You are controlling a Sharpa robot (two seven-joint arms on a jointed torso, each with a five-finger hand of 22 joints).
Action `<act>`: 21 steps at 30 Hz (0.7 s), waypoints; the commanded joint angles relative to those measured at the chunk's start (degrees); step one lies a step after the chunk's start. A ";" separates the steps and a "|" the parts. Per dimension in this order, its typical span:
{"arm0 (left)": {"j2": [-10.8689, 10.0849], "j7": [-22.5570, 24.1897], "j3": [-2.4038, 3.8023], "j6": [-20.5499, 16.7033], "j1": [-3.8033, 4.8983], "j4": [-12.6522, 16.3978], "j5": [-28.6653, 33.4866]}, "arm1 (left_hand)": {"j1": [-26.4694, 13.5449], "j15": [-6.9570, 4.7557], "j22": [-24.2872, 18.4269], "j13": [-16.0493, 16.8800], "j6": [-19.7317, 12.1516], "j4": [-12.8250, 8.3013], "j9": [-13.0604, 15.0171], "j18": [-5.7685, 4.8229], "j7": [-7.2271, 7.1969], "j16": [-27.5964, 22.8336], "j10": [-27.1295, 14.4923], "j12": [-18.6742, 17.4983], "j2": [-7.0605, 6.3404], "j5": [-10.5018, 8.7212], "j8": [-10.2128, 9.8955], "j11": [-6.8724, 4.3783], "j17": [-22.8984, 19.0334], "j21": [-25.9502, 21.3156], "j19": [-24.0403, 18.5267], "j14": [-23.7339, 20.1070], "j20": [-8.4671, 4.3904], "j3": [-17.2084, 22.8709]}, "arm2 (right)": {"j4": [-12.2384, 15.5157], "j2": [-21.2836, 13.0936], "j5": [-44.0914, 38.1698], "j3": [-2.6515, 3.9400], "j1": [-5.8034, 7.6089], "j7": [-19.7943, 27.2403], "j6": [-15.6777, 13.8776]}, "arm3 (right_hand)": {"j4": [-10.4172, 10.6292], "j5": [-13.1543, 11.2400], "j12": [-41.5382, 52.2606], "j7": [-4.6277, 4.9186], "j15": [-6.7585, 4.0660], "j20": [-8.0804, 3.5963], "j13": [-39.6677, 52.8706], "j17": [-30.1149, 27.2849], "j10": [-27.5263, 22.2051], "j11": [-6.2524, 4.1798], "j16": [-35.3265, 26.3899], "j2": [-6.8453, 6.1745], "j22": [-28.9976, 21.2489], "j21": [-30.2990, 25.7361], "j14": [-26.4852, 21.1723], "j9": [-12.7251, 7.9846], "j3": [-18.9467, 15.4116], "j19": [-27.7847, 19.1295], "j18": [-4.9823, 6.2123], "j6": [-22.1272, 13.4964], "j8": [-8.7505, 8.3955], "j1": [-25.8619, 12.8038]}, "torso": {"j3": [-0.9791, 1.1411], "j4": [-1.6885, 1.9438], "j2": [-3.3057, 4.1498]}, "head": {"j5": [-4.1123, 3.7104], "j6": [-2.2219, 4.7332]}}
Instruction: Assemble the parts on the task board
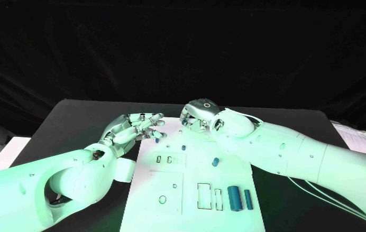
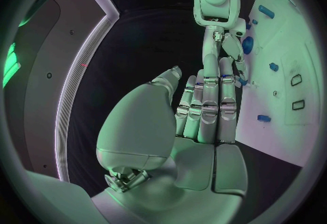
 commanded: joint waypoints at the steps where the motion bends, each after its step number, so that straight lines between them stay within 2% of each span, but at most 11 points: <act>1: 0.18 0.31 0.05 0.20 0.08 0.08 0.10 | -0.08 0.06 -0.07 -0.02 -0.16 -0.34 -0.02 0.61 0.40 0.08 -0.43 -0.30 -0.56 -0.22 -0.20 -0.12 0.05 -0.35 0.26 -0.44 0.10 0.12 | -0.59 0.26 -1.47 -0.10 -0.19 -1.17 0.93 | 0.16 -0.16 0.13 0.17 0.10 0.33 0.59 -0.13 2.25 -2.31 0.18 0.59 0.08 0.38 2.77 0.08 0.17 0.22 -0.82 -0.08 -0.32 0.93 | -0.02 0.11 -0.01 | -0.16 -0.20; 8: 0.16 0.30 0.05 0.22 0.09 0.17 0.10 | -0.04 0.07 -0.08 -0.01 -0.14 -0.41 -0.01 0.62 0.41 0.07 -0.44 -0.33 -0.60 -0.23 -0.22 -0.11 0.11 -0.37 0.25 -0.48 0.11 0.13 | -1.38 0.86 -1.84 -0.14 -0.24 -1.86 1.46 | 0.29 -0.38 0.10 0.19 0.16 0.40 0.54 -0.14 2.10 -2.27 0.21 0.43 0.24 0.48 2.75 0.12 0.15 0.24 -0.84 -0.13 -0.44 0.73 | 0.03 0.01 0.08 | 0.04 -0.18; 13: 0.19 0.24 0.05 0.28 0.10 0.19 0.10 | -0.03 0.07 -0.09 -0.01 -0.14 -0.42 -0.01 0.62 0.41 0.06 -0.45 -0.34 -0.60 -0.23 -0.22 -0.11 0.12 -0.37 0.24 -0.49 0.11 0.14 | -2.17 1.35 -1.90 -0.16 -0.25 -2.70 1.89 | 0.76 -0.58 0.00 0.33 0.43 0.67 0.29 -0.55 1.05 -2.01 0.09 -0.12 0.19 0.50 2.63 0.10 0.13 0.05 -0.83 -0.81 -0.94 0.08 | -0.01 0.00 0.12 | 0.11 -0.13; 16: 0.19 0.20 0.05 0.31 0.10 0.20 0.10 | -0.02 0.07 -0.09 -0.01 -0.13 -0.46 -0.01 0.62 0.41 0.05 -0.47 -0.36 -0.62 -0.23 -0.23 -0.10 0.15 -0.38 0.24 -0.52 0.11 0.14 | -2.66 1.59 -1.88 -0.17 -0.25 -3.22 2.19 | 1.40 -0.63 -0.05 0.63 0.82 1.00 0.04 -0.89 -0.46 -1.62 0.01 -1.05 -0.06 0.39 2.55 -0.14 -0.11 -0.21 -0.78 -2.13 -1.19 -0.94 | 0.00 -0.02 0.12 | 0.19 -0.10; 21: 0.14 0.12 0.05 0.35 0.11 0.22 0.10 | -0.02 0.07 -0.09 -0.01 -0.13 -0.46 -0.01 0.62 0.41 0.05 -0.47 -0.36 -0.62 -0.23 -0.23 -0.10 0.15 -0.38 0.24 -0.52 0.11 0.14 | -2.91 1.75 -1.76 -0.21 -0.24 -3.64 1.33 | 3.19 -0.81 0.00 1.81 2.26 2.22 -0.11 -2.92 -6.96 -0.14 -0.92 -4.31 -3.01 -1.27 2.06 -1.50 -1.65 -2.06 -0.24 -7.63 -1.18 -3.69 | 0.00 -0.04 0.19 | 0.22 -0.11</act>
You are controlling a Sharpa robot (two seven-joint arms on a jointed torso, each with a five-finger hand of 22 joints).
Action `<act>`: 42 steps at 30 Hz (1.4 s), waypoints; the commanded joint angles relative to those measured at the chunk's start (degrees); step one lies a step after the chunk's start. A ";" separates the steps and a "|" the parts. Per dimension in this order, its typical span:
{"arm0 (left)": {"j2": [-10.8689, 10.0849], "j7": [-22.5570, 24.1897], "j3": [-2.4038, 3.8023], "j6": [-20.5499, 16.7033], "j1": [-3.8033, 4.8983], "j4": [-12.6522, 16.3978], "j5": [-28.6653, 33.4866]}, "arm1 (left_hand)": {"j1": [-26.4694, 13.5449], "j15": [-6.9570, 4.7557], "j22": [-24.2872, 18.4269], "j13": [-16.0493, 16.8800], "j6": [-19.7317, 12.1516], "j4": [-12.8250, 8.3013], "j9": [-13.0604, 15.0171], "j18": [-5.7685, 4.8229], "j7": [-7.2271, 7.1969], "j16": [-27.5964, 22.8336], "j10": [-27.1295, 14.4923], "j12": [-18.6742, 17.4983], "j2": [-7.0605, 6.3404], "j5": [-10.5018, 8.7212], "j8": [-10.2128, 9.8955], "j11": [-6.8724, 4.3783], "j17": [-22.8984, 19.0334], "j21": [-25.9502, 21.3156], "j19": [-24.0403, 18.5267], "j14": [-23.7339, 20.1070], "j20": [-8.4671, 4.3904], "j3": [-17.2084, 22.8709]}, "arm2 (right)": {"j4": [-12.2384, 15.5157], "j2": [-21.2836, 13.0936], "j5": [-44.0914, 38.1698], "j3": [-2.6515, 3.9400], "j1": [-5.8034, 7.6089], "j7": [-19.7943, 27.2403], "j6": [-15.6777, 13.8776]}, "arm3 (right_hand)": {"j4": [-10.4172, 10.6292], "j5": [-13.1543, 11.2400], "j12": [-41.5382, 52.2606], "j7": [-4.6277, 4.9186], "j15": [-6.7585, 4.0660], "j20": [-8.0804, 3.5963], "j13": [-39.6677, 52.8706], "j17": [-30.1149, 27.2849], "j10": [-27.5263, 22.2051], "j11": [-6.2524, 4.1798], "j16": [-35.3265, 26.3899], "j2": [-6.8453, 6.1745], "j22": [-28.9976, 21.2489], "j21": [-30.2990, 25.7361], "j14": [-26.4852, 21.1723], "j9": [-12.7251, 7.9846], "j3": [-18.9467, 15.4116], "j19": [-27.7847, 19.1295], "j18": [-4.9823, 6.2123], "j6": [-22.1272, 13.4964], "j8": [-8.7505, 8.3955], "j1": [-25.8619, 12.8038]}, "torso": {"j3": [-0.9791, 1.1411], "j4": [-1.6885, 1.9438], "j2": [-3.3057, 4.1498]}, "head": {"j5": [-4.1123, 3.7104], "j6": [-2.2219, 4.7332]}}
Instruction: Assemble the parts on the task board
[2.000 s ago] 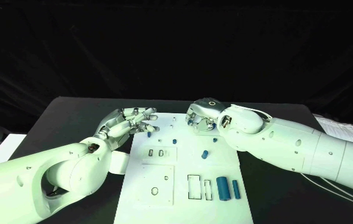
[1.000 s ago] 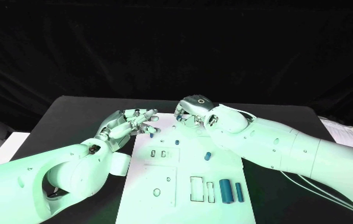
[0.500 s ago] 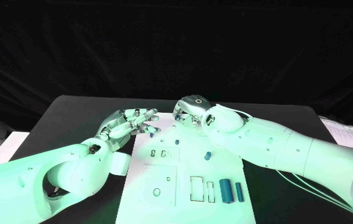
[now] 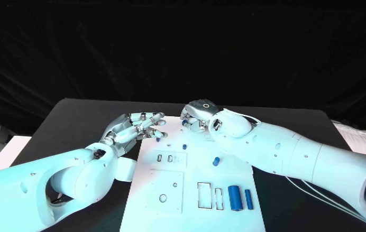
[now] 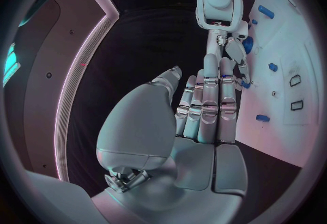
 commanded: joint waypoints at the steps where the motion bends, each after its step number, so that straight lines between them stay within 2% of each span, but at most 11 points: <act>1: 0.06 0.16 0.05 0.38 0.08 0.15 0.08 | -0.02 0.07 -0.10 -0.01 -0.13 -0.30 -0.02 0.62 0.41 0.05 -0.47 -0.36 -0.62 -0.23 -0.24 -0.10 0.10 -0.38 0.24 -0.52 0.11 -0.02 | -0.20 0.07 -0.92 -0.01 0.01 -1.88 0.00 | 0.92 -0.67 -0.39 0.86 1.04 0.85 -0.68 -1.71 -4.45 1.25 -0.99 -2.57 -2.33 -1.41 1.77 -0.77 -1.71 -1.31 -0.06 -2.81 -0.21 -1.60 | 0.01 -0.04 0.05 | 0.06 0.01; 9: -0.07 0.07 0.05 0.48 0.10 -0.04 0.28 | -0.07 0.10 -0.12 -0.01 -0.15 -0.32 -0.02 0.61 0.46 0.04 -0.53 -0.41 -0.67 -0.25 -0.29 -0.06 0.20 -0.41 0.22 -0.57 0.13 -0.04 | 1.69 -1.42 -0.03 -0.01 0.03 -1.87 -1.57 | 2.33 -0.53 0.03 1.26 1.34 1.61 -0.48 -3.75 -6.45 1.82 -1.96 -2.50 -4.16 -2.53 1.37 -1.17 -4.52 -2.16 0.36 -3.69 0.00 -0.56 | 0.07 -0.07 0.06 | 0.04 0.05; 16: -0.69 0.03 0.05 0.62 0.14 -0.24 0.65 | -0.08 0.11 -0.13 0.00 -0.07 -0.34 0.01 0.61 0.44 0.03 -0.57 -0.44 -0.64 -0.24 -0.27 -0.05 0.26 -0.43 0.21 -0.59 0.14 -0.02 | 8.80 -8.35 4.30 0.73 0.23 -2.41 -2.16 | 3.32 0.00 1.00 0.93 0.79 1.24 -0.17 -2.63 -2.81 1.16 -1.12 -1.78 -2.73 -1.67 1.71 -1.04 -4.40 -1.13 0.11 -2.22 0.20 0.06 | 0.11 -0.52 0.00 | -0.05 0.36; 19: -1.00 0.02 0.04 0.67 0.19 -0.22 0.77 | -0.09 0.12 -0.14 0.00 -0.06 -0.35 0.01 0.61 0.45 0.03 -0.59 -0.46 -0.66 -0.25 -0.27 -0.05 0.29 -0.43 0.21 -0.60 0.15 -0.03 | 12.16 -12.37 7.72 1.31 0.53 -3.35 -1.38 | 4.01 0.71 2.45 0.51 -0.03 0.59 0.47 0.12 1.54 0.17 0.59 -1.75 -0.06 -0.13 2.30 -1.03 -3.89 0.34 -0.38 -1.73 0.17 -0.12 | 0.16 -0.84 -0.08 | -0.23 0.55; 23: -1.24 0.03 0.04 0.77 0.24 -0.29 0.87 | -0.09 0.12 -0.14 0.00 -0.06 -0.35 0.01 0.61 0.45 0.03 -0.59 -0.46 -0.66 -0.25 -0.27 -0.05 0.29 -0.43 0.21 -0.60 0.15 -0.03 | 15.37 -16.84 11.95 1.78 0.88 -5.50 1.13 | 5.47 3.08 6.14 -0.29 -1.36 -0.70 2.78 5.79 9.73 -1.43 3.81 -3.73 6.36 3.35 3.32 -1.45 -5.75 3.52 -1.63 -3.27 -0.22 -2.20 | 0.22 -1.27 -0.14 | -0.40 0.70; 24: -1.30 0.02 0.03 0.80 0.24 -0.36 0.89 | -0.09 0.12 -0.14 0.00 -0.06 -0.35 0.01 0.61 0.45 0.03 -0.59 -0.46 -0.66 -0.25 -0.27 -0.05 0.29 -0.43 0.21 -0.60 0.15 -0.03 | 16.17 -18.08 12.96 1.86 0.96 -6.26 2.14 | 6.35 4.35 8.05 -1.01 -2.17 -1.39 4.53 5.94 12.57 -2.11 4.06 -4.72 8.15 4.38 3.31 -1.52 -7.68 4.42 -1.95 -3.92 0.02 -3.10 | 0.23 -1.43 -0.15 | -0.50 0.70; 27: -1.33 0.02 0.03 0.86 0.25 -0.59 0.92 | -0.09 0.12 -0.14 0.00 -0.06 -0.35 0.01 0.61 0.45 0.03 -0.59 -0.46 -0.66 -0.25 -0.27 -0.05 0.29 -0.43 0.21 -0.60 0.15 -0.03 | 17.41 -20.22 14.27 1.98 1.06 -7.80 4.47 | 8.27 5.08 12.20 -1.55 -2.61 -2.00 8.33 7.04 16.50 -2.83 4.76 -5.85 10.22 5.51 3.36 -1.52 -12.45 5.35 -2.39 -4.75 0.04 -4.70 | 0.26 -1.67 -0.14 | -0.65 0.80; 32: -1.39 0.06 0.03 0.94 0.26 -1.19 0.94 | -0.09 0.12 -0.14 0.00 -0.06 -0.35 0.01 0.61 0.45 0.03 -0.59 -0.46 -0.66 -0.25 -0.27 -0.05 0.29 -0.43 0.21 -0.60 0.15 -0.03 | 17.98 -22.19 14.35 2.07 1.13 -9.63 7.76 | 14.70 7.71 39.94 -1.66 -2.59 -2.24 39.46 11.38 14.80 -2.96 7.12 -3.80 12.13 6.56 3.76 -1.23 -25.21 5.96 -2.73 -5.21 0.30 -1.36 | 0.40 -1.80 -0.07 | -0.56 0.88; 33: -1.44 0.08 0.03 0.93 0.26 -1.32 0.95 | -0.09 0.12 -0.14 0.00 -0.06 -0.35 0.01 0.61 0.45 0.03 -0.59 -0.46 -0.66 -0.25 -0.27 -0.05 0.29 -0.43 0.21 -0.60 0.15 -0.03 | 17.86 -22.34 14.32 2.08 1.13 -9.91 8.30 | 18.09 8.22 49.46 -1.60 -2.40 -1.86 50.21 13.32 13.71 -2.69 8.09 -3.23 13.01 7.03 4.00 -1.14 -27.41 6.27 -2.94 -5.23 0.34 0.41 | 0.38 -1.80 -0.07 | -0.65 0.86; 37: -1.43 0.10 0.03 0.98 0.26 -1.50 0.95 | -0.10 0.12 -0.15 0.00 -0.03 -0.38 0.02 0.61 0.44 0.02 -0.59 -0.47 -0.66 -0.25 -0.27 -0.05 0.34 -0.44 0.21 -0.62 0.16 -0.02 | 17.01 -22.20 14.27 2.09 1.13 -10.37 9.64 | 21.52 7.94 62.36 -1.12 -2.01 -1.61 64.23 16.65 14.37 -2.27 9.56 -4.02 14.14 7.58 4.45 -1.05 -28.53 6.66 -3.08 -5.12 0.39 2.56 | 0.25 -1.65 -0.06 | -1.07 0.78; 42: -1.33 0.09 0.03 1.03 0.26 -1.56 0.95 | -0.10 0.12 -0.15 0.00 -0.02 -0.38 0.02 0.61 0.44 0.02 -0.59 -0.47 -0.66 -0.25 -0.28 -0.05 0.35 -0.45 0.21 -0.62 0.16 -0.02 | 16.12 -21.53 14.25 2.09 1.07 -10.28 10.54 | 22.16 8.12 68.45 -1.03 -1.89 -1.42 70.56 18.12 15.58 -2.12 10.18 -3.86 14.83 7.91 4.67 -0.95 -28.81 6.93 -3.21 -4.79 0.53 3.21 | 0.26 -1.61 -0.06 | -1.02 0.62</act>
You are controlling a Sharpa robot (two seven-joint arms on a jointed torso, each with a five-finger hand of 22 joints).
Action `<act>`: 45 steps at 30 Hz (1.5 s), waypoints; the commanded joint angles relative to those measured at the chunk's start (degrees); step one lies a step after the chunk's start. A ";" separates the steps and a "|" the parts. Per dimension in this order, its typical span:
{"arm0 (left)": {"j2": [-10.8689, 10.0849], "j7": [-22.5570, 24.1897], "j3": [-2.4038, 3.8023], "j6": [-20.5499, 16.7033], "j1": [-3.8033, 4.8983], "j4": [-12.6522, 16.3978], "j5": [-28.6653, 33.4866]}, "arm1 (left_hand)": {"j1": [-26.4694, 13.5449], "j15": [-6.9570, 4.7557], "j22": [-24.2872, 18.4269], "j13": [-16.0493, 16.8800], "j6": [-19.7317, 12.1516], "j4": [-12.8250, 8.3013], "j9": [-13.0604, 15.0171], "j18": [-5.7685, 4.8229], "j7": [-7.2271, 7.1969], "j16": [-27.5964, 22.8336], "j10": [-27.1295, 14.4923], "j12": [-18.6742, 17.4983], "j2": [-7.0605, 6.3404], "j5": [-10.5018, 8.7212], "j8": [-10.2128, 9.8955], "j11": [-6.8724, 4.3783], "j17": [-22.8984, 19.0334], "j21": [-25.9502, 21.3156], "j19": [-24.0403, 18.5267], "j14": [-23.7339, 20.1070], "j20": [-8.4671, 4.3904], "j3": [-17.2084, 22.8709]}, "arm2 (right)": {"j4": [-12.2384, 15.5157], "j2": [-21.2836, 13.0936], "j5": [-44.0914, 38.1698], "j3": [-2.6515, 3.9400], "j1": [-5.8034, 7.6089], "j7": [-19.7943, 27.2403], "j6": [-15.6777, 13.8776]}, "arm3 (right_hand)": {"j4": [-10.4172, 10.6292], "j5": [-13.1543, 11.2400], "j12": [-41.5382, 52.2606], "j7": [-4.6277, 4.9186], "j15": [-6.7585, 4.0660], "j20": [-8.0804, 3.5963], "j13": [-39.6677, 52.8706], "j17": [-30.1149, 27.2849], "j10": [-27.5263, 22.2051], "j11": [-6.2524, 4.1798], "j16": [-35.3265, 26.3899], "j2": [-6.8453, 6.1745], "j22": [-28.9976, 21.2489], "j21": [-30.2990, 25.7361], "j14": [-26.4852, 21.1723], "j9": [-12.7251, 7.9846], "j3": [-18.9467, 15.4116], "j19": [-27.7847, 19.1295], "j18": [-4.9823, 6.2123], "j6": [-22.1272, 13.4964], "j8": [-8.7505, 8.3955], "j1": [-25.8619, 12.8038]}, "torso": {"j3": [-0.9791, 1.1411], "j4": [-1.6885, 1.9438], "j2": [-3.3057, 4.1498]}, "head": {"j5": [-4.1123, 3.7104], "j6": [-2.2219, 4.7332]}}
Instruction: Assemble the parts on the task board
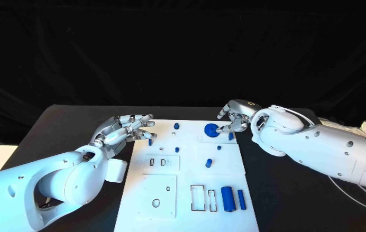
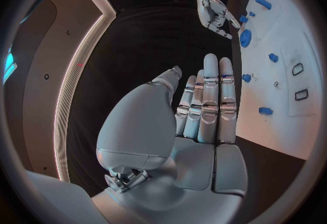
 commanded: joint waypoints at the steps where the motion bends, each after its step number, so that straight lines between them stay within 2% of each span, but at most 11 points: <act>1: 0.15 0.34 0.04 0.94 0.06 0.01 0.19 | -0.10 -0.08 -0.06 0.00 0.18 -0.38 0.01 0.62 0.25 0.02 -0.39 -0.24 -0.67 -0.25 -0.28 0.16 0.06 -0.22 0.21 -0.42 0.16 -0.02 | -0.48 0.53 0.41 0.02 -0.05 -1.26 3.53 | 0.17 0.13 2.81 0.21 0.27 0.29 2.75 8.15 0.83 0.06 0.35 0.26 5.54 0.43 4.78 0.11 -0.02 1.37 -0.98 0.11 0.26 0.70 | -0.03 0.09 0.04 | 0.03 -0.18; 8: 0.21 0.35 0.04 0.94 0.06 -0.03 0.19 | -0.10 -0.08 -0.06 0.00 0.18 -0.38 0.01 0.62 0.25 0.02 -0.39 -0.24 -0.67 -0.25 -0.28 0.16 0.06 -0.22 0.21 -0.42 0.16 -0.02 | -1.52 1.65 0.52 0.00 -0.22 -0.66 4.14 | -0.32 0.10 7.60 0.11 0.27 0.32 7.29 9.17 2.31 0.02 0.77 1.21 6.34 0.80 4.94 0.26 0.43 1.71 -1.14 0.90 0.58 1.54 | -0.10 -0.01 0.00 | 0.12 -0.34; 20: 0.29 0.27 0.04 0.96 0.06 -0.20 0.19 | -0.10 -0.08 -0.06 0.00 0.18 -0.38 0.01 0.62 0.25 0.02 -0.39 -0.24 -0.67 -0.25 -0.28 0.16 0.06 -0.22 0.21 -0.42 0.16 -0.02 | -2.94 3.67 0.11 -0.05 -0.81 0.35 3.81 | -1.53 1.40 14.37 0.20 0.42 0.44 13.10 11.33 4.82 0.17 1.64 2.29 8.55 1.82 5.33 0.29 0.78 2.77 -1.60 1.43 0.59 2.15 | -0.08 0.16 0.02 | 0.32 -0.65; 29: 0.36 0.18 0.04 1.02 0.06 -0.31 0.19 | -0.10 -0.08 -0.06 0.00 0.18 -0.38 0.01 0.62 0.25 0.02 -0.39 -0.24 -0.67 -0.25 -0.28 0.16 0.06 -0.22 0.21 -0.42 0.16 -0.02 | -4.18 4.48 0.40 -0.07 -0.92 0.63 3.85 | -2.19 1.51 15.80 0.22 0.48 0.51 14.29 11.89 5.38 0.20 1.86 3.06 9.21 2.12 5.43 0.33 1.08 3.07 -1.74 1.83 0.67 2.33 | -0.06 0.00 0.02 | 0.48 -0.78; 35: 0.42 0.13 0.04 1.08 0.06 -0.34 0.19 | -0.10 -0.08 -0.06 0.00 0.18 -0.38 0.01 0.62 0.25 0.02 -0.39 -0.24 -0.67 -0.25 -0.28 0.16 0.06 -0.22 0.21 -0.42 0.16 -0.02 | -4.40 4.89 0.35 -0.11 -0.98 0.72 4.48 | -2.95 1.40 16.69 0.10 0.43 0.51 15.00 12.21 5.76 0.12 1.98 3.77 9.58 2.29 5.49 0.46 1.52 3.24 -1.81 2.64 0.96 2.82 | -0.06 0.10 0.05 | 0.51 -0.96; 38: 0.43 0.09 0.04 1.12 0.06 -0.35 0.19 | -0.10 -0.08 -0.06 0.00 0.18 -0.38 0.01 0.62 0.25 0.02 -0.39 -0.24 -0.67 -0.25 -0.28 0.16 0.06 -0.22 0.21 -0.42 0.16 -0.02 | -4.44 4.94 -0.32 -0.12 -1.03 0.66 4.68 | -3.78 -0.29 17.18 -0.09 0.29 0.41 15.39 12.39 5.98 -0.04 2.05 4.43 9.89 2.42 5.52 0.60 2.29 3.38 -1.87 3.52 1.24 3.55 | -0.08 0.13 0.03 | 0.45 -0.98; 41: 0.41 0.05 0.04 1.14 0.06 -0.36 0.19 | -0.06 -0.08 -0.09 0.03 0.26 -0.48 0.03 0.64 0.23 0.01 -0.38 -0.26 -0.64 -0.24 -0.29 0.15 0.21 -0.25 0.21 -0.46 0.17 0.03 | -4.38 4.95 -2.06 -0.13 -1.11 0.60 4.42 | -5.26 -2.62 18.11 -0.63 -0.11 0.13 16.08 12.80 6.41 -0.48 2.20 5.62 10.50 2.69 5.60 0.98 4.07 3.68 -2.00 5.36 2.02 5.29 | -0.10 0.05 0.03 | 0.51 -1.04; 45: 0.38 0.03 0.04 1.18 0.06 -0.35 0.19 | -0.06 -0.08 -0.09 0.03 0.26 -0.48 0.03 0.64 0.23 0.01 -0.38 -0.26 -0.64 -0.24 -0.29 0.15 0.21 -0.25 0.21 -0.46 0.17 0.03 | -3.93 4.96 -6.24 -0.16 -1.36 0.26 2.31 | -7.01 -5.03 19.34 -1.47 -0.68 -0.37 16.96 13.59 6.97 -1.23 2.48 6.69 11.45 3.09 5.75 1.44 6.42 4.15 -2.21 7.46 2.90 6.89 | -0.08 0.03 0.03 | 0.54 -1.04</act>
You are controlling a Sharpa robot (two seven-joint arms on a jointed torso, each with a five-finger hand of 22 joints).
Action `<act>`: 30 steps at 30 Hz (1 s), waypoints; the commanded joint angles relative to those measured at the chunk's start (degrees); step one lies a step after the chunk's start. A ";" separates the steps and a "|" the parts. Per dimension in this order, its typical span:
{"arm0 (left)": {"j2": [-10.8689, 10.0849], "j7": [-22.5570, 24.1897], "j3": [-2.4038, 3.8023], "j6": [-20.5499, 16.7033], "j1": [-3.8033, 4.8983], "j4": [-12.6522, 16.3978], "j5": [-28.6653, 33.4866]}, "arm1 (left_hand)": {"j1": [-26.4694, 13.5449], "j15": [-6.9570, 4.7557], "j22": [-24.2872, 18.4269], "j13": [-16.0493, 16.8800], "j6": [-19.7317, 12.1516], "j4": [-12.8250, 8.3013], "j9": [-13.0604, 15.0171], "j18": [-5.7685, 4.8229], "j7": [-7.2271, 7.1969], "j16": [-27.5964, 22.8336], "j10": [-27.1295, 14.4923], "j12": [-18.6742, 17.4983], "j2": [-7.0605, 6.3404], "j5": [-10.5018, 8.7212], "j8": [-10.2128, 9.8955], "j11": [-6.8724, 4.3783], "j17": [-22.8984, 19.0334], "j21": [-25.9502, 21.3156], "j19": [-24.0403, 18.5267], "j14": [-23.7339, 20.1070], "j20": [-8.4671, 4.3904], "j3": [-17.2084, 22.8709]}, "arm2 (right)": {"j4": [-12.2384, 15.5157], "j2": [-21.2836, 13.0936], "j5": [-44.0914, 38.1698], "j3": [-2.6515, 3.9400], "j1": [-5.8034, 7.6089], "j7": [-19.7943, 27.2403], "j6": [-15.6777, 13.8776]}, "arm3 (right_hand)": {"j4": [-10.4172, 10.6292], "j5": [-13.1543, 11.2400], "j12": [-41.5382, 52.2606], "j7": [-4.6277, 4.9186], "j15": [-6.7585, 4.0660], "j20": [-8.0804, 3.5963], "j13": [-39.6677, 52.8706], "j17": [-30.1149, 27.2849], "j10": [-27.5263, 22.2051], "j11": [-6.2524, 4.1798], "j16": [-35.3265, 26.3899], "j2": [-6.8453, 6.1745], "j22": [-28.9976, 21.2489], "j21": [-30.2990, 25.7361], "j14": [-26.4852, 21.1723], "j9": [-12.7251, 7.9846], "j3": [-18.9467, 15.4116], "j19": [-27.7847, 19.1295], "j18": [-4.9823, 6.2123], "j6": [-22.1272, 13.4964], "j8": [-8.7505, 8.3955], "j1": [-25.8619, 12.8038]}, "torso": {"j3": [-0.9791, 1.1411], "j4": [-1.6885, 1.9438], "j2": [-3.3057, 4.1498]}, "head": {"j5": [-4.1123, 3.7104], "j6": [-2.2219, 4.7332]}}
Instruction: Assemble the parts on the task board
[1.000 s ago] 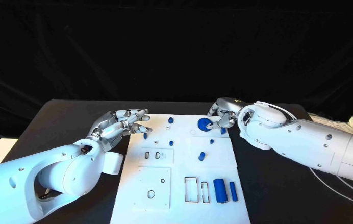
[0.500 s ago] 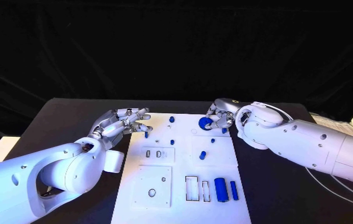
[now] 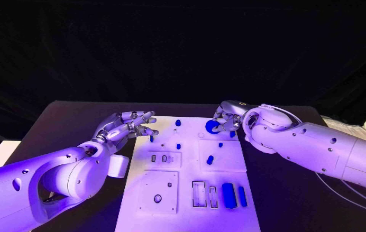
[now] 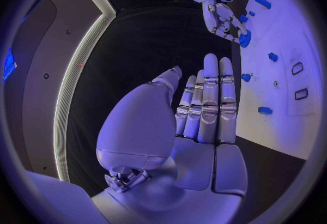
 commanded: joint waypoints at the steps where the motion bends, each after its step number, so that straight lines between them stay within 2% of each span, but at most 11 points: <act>1: 0.09 0.19 0.04 1.10 0.06 0.06 0.10 | -0.06 -0.08 -0.04 0.03 0.26 -0.33 0.03 0.64 0.23 0.01 -0.38 -0.26 -0.64 -0.24 -0.29 0.15 0.04 -0.25 0.21 -0.46 0.17 -0.12 | 0.31 0.04 -6.19 -0.28 -0.57 -0.35 -1.16 | -0.94 -1.25 0.97 -1.01 -0.81 -0.50 15.00 13.69 5.84 -0.79 0.40 1.32 11.63 0.46 5.75 0.77 1.86 4.22 -0.45 1.88 0.78 2.10 | -0.01 -0.04 0.00 | 0.05 -0.02; 3: 0.10 0.19 0.04 1.14 0.06 0.08 0.10 | -0.06 -0.08 -0.04 0.03 0.26 -0.33 0.03 0.64 0.23 0.01 -0.38 -0.26 -0.64 -0.24 -0.29 0.15 0.04 -0.25 0.21 -0.46 0.17 -0.12 | 0.64 0.03 -7.37 -0.28 -0.67 -0.31 -2.68 | -1.54 -1.82 1.05 -1.34 -1.03 -0.71 15.06 13.83 5.88 -1.06 0.45 1.75 11.99 0.61 5.77 0.91 2.95 4.40 -0.53 2.55 1.01 2.47 | 0.00 0.01 0.00 | -0.03 -0.03; 7: 0.12 0.18 0.04 1.18 0.06 0.08 0.10 | -0.06 -0.08 -0.04 0.03 0.26 -0.33 0.03 0.64 0.23 0.01 -0.38 -0.26 -0.64 -0.24 -0.29 0.15 0.04 -0.25 0.21 -0.46 0.17 -0.12 | 1.67 0.03 -8.65 -0.29 -0.79 0.04 -5.60 | -2.33 -0.65 1.05 -1.66 -1.31 -1.02 15.06 14.00 5.88 -1.38 0.51 2.10 12.67 0.89 5.81 1.04 4.41 4.75 -0.69 3.24 1.13 2.38 | -0.02 0.03 -0.02 | -0.10 0.09; 13: 0.13 0.17 0.04 1.21 0.06 0.05 0.10 | -0.06 -0.08 -0.04 0.03 0.26 -0.33 0.03 0.64 0.23 0.01 -0.38 -0.26 -0.64 -0.24 -0.29 0.15 0.04 -0.25 0.21 -0.46 0.17 -0.12 | 3.73 0.08 -9.16 -0.28 -0.83 0.00 -7.93 | -2.63 0.21 1.05 -1.74 -1.42 -1.18 15.06 14.05 5.88 -1.47 0.53 1.93 13.19 1.11 5.82 1.05 5.34 5.02 -0.80 3.41 0.94 1.31 | -0.04 0.11 -0.01 | -0.08 0.24; 19: 0.13 0.13 0.04 1.26 0.06 0.06 0.10 | -0.06 -0.08 -0.04 0.03 0.26 -0.33 0.03 0.64 0.23 0.01 -0.38 -0.26 -0.64 -0.24 -0.29 0.15 0.04 -0.25 0.21 -0.46 0.17 -0.12 | 6.33 1.43 -10.65 -0.27 -0.76 -1.18 -12.30 | -2.95 1.22 1.05 -1.70 -1.42 -1.22 15.06 13.97 5.88 -1.46 0.50 1.67 13.43 1.21 5.80 1.00 6.29 5.14 -0.86 3.31 0.61 0.48 | -0.03 0.00 0.01 | 0.16 0.32; 23: 0.20 0.07 0.04 1.34 0.06 0.09 0.10 | -0.06 -0.08 -0.04 0.03 0.26 -0.33 0.03 0.64 0.23 0.01 -0.38 -0.26 -0.64 -0.24 -0.29 0.15 0.04 -0.25 0.21 -0.46 0.17 -0.12 | 6.87 3.26 -11.22 -0.28 -0.70 -1.91 -12.58 | -3.01 1.33 1.05 -1.63 -1.39 -1.21 15.06 13.87 5.88 -1.41 0.46 1.54 13.53 1.25 5.78 0.97 6.67 5.19 -0.88 3.21 0.43 -0.01 | -0.09 0.13 0.03 | 0.23 0.36; 27: 0.33 0.05 0.04 1.45 0.06 0.14 0.10 | -0.06 -0.08 -0.04 0.03 0.26 -0.33 0.03 0.64 0.23 0.01 -0.38 -0.26 -0.64 -0.24 -0.29 0.15 0.04 -0.25 0.21 -0.46 0.17 -0.12 | 6.23 5.65 -11.69 -0.50 -0.69 -2.35 -12.54 | -3.00 1.19 1.05 -1.55 -1.35 -1.18 15.06 13.75 5.88 -1.34 0.42 1.46 13.57 1.26 5.76 0.92 7.01 5.21 -0.89 3.06 0.22 -0.51 | -0.14 0.23 0.04 | 0.39 0.22; 30: 0.41 0.00 0.04 1.52 0.06 0.14 0.10 | -0.02 -0.09 -0.06 0.04 0.30 -0.39 0.04 0.64 0.22 0.00 -0.37 -0.26 -0.62 -0.24 -0.31 0.14 0.13 -0.26 0.22 -0.48 0.17 -0.08 | 5.11 7.60 -11.88 -0.86 -0.79 -2.38 -12.39 | -3.03 1.14 1.05 -1.50 -1.31 -1.16 15.06 13.72 5.88 -1.30 0.40 1.42 13.57 1.26 5.75 0.88 7.24 5.21 -0.89 2.94 0.08 -0.76 | -0.04 0.13 0.07 | 0.66 0.18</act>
